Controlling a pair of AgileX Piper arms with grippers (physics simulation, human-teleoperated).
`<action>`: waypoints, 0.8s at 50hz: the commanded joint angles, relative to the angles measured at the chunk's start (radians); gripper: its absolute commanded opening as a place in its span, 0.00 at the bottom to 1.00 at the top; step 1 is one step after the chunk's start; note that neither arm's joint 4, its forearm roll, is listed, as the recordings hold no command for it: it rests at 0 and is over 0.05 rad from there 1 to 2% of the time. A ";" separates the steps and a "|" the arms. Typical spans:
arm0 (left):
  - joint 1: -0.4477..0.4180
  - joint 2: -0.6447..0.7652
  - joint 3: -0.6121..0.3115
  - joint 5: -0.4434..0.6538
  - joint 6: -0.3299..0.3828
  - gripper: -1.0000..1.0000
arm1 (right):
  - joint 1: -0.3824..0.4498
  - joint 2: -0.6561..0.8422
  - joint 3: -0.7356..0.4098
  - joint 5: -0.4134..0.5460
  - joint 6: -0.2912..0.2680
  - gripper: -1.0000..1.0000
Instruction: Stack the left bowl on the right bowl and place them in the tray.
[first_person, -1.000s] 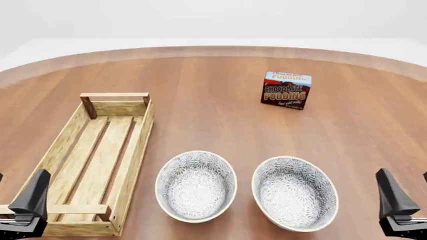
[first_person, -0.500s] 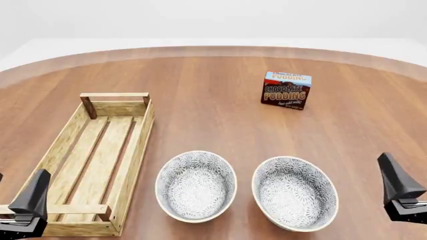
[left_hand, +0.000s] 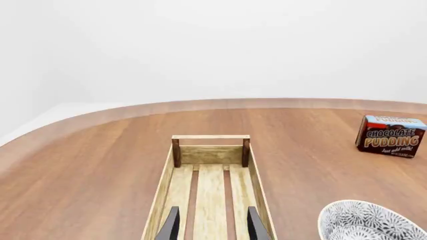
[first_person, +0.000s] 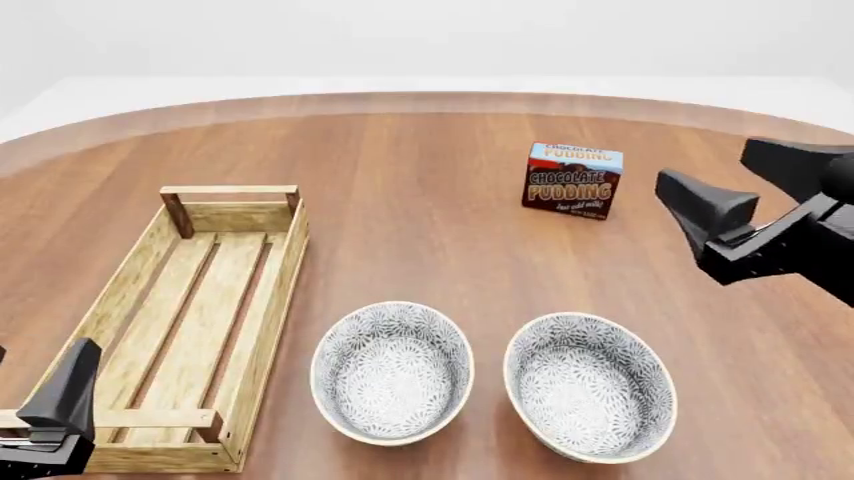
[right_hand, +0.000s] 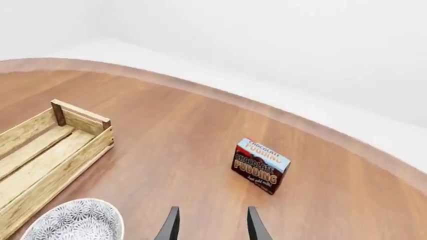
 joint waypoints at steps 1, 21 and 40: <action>0.000 0.000 0.000 0.000 0.000 1.00 | 0.175 0.274 -0.231 0.084 -0.025 1.00; 0.000 0.000 0.000 0.000 0.000 1.00 | 0.340 0.653 -0.536 0.292 -0.045 1.00; 0.000 0.000 0.000 0.000 0.000 1.00 | 0.403 0.833 -0.636 0.379 -0.011 1.00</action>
